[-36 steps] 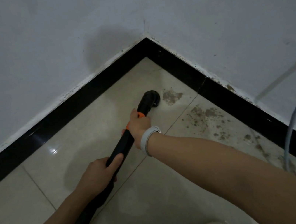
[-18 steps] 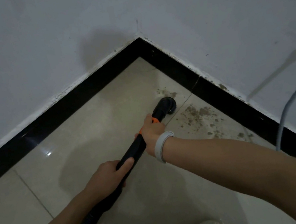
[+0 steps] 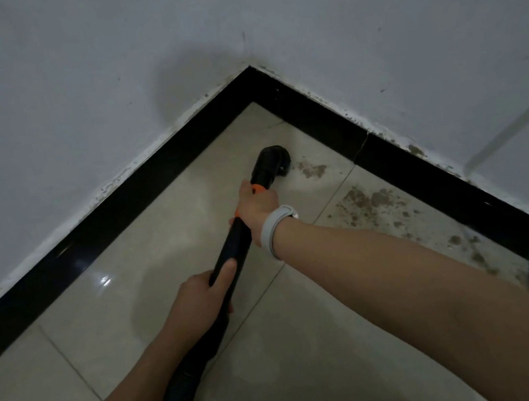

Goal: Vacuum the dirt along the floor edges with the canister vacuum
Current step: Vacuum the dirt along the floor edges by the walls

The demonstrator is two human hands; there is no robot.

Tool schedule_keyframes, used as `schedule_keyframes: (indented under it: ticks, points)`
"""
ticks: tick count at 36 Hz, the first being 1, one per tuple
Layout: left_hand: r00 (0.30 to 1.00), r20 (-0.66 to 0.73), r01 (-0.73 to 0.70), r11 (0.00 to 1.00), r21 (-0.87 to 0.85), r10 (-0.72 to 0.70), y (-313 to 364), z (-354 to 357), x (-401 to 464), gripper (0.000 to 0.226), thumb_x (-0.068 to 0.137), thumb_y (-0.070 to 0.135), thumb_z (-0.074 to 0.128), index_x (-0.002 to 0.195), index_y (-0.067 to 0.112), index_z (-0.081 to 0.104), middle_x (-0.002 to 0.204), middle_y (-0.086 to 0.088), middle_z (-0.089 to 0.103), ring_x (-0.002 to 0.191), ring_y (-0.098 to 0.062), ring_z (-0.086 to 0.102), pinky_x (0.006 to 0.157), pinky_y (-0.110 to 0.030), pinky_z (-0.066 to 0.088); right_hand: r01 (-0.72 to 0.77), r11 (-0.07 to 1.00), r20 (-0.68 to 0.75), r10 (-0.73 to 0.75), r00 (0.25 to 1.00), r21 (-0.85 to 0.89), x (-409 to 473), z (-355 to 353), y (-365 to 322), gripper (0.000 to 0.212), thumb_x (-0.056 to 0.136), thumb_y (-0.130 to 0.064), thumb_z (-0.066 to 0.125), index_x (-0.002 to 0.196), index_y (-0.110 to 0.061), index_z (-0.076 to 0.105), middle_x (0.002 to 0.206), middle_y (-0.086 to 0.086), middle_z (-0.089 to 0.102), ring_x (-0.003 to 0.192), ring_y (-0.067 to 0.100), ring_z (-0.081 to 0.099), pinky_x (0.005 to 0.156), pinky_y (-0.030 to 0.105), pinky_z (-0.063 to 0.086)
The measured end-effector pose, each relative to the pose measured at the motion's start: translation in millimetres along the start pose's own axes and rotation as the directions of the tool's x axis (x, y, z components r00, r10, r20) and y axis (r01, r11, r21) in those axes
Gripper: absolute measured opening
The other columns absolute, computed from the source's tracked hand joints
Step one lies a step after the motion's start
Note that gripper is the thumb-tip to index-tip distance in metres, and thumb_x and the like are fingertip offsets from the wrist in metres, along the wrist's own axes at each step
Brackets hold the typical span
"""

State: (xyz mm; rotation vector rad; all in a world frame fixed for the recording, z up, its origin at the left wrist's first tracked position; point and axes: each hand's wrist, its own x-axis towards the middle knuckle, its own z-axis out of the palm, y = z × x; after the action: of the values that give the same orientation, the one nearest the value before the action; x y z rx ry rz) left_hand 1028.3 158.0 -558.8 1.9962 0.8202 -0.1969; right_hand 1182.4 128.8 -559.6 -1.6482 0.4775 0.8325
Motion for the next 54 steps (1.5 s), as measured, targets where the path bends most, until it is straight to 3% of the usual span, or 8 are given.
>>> schedule_keyframes:
  ticks: [5, 14, 17, 20, 25, 42, 46, 54]
  points:
    - [0.998, 0.055, -0.028, 1.0, -0.001, 0.028, 9.1, 5.7, 4.5, 0.069, 0.077, 0.07, 0.033, 0.062, 0.01, 0.065, 0.052, 0.0, 0.066, 0.046, -0.011, 0.063, 0.056, -0.022, 0.05, -0.028, 0.996, 0.006, 0.028, 1.0, 0.083, 1.7, -20.8, -8.1, 0.048, 0.099, -0.041, 0.046, 0.13, -0.006, 0.037, 0.079, 0.008, 0.05, 0.059, 0.026, 0.056, 0.077, 0.046, 0.058]
    - [0.993, 0.12, -0.016, 1.0, 0.021, 0.014, -13.1, 6.1, -23.9, 0.058, 0.077, 0.064, 0.036, 0.059, 0.014, 0.061, 0.05, 0.005, 0.064, 0.045, -0.008, 0.061, 0.05, -0.01, 0.042, -0.127, 0.99, -0.069, 0.132, 0.989, 0.068, -10.1, -28.1, 33.2, 0.038, 0.098, -0.047, 0.044, 0.109, -0.013, 0.032, 0.113, 0.018, 0.058, 0.099, 0.039, 0.064, 0.088, 0.051, 0.054]
    - [0.993, 0.119, -0.011, 1.0, 0.012, 0.01, -15.7, 3.6, -21.9, 0.061, 0.077, 0.064, 0.036, 0.058, 0.012, 0.062, 0.052, 0.002, 0.065, 0.046, -0.009, 0.062, 0.051, -0.011, 0.043, -0.107, 0.992, -0.042, 0.11, 0.993, 0.064, -11.1, -24.6, 31.2, 0.043, 0.098, -0.047, 0.045, 0.119, -0.011, 0.035, 0.112, 0.018, 0.057, 0.096, 0.04, 0.065, 0.085, 0.05, 0.055]
    - [0.994, 0.104, -0.016, 0.999, 0.03, 0.013, -11.8, 3.0, -10.9, 0.065, 0.077, 0.066, 0.033, 0.057, 0.012, 0.064, 0.052, 0.0, 0.066, 0.048, -0.01, 0.062, 0.053, -0.014, 0.042, -0.11, 0.985, 0.031, 0.107, 0.994, 0.131, -10.6, -23.3, 16.6, 0.049, 0.102, -0.042, 0.04, 0.138, -0.01, 0.031, 0.117, 0.012, 0.054, 0.088, 0.034, 0.063, 0.076, 0.035, 0.059]
    - [0.994, 0.103, -0.026, 0.999, 0.03, 0.023, 7.8, 7.7, 10.4, 0.065, 0.077, 0.068, 0.034, 0.059, 0.013, 0.064, 0.049, 0.004, 0.064, 0.044, -0.007, 0.06, 0.052, -0.018, 0.044, -0.037, 0.994, -0.02, 0.04, 0.999, 0.101, -0.2, -31.1, -5.5, 0.048, 0.1, -0.042, 0.044, 0.132, -0.007, 0.035, 0.077, 0.008, 0.052, 0.059, 0.024, 0.056, 0.075, 0.044, 0.058]
    - [0.975, 0.222, -0.021, 0.999, 0.034, 0.012, 19.8, 17.7, 8.3, 0.065, 0.073, 0.071, 0.035, 0.063, 0.013, 0.062, 0.049, 0.005, 0.063, 0.046, -0.01, 0.061, 0.055, -0.022, 0.049, -0.034, 0.989, -0.05, 0.042, 0.998, 0.146, -8.7, -65.0, -1.6, 0.043, 0.1, -0.039, 0.046, 0.128, -0.006, 0.039, 0.076, 0.007, 0.051, 0.051, 0.02, 0.054, 0.053, 0.034, 0.053]
    - [0.974, 0.227, -0.028, 0.999, 0.042, 0.017, 36.4, 24.5, 15.8, 0.065, 0.073, 0.073, 0.036, 0.065, 0.014, 0.061, 0.055, 0.001, 0.066, 0.049, -0.014, 0.063, 0.062, -0.031, 0.054, -0.011, 0.98, -0.091, 0.03, 0.995, 0.198, -3.8, -74.8, -11.3, 0.04, 0.1, -0.039, 0.048, 0.12, -0.004, 0.047, 0.073, 0.008, 0.052, 0.051, 0.022, 0.055, 0.054, 0.036, 0.054]
    - [0.966, 0.255, -0.089, 0.979, 0.181, 0.04, 43.3, 37.1, 7.0, 0.054, 0.089, 0.065, 0.038, 0.074, 0.019, 0.062, 0.063, 0.003, 0.068, 0.051, -0.01, 0.063, 0.065, -0.028, 0.053, -0.013, 0.977, -0.119, 0.039, 0.992, 0.213, -2.0, -99.4, 2.4, 0.032, 0.1, -0.038, 0.047, 0.089, -0.008, 0.048, 0.068, 0.008, 0.052, 0.052, 0.024, 0.057, 0.068, 0.046, 0.058]
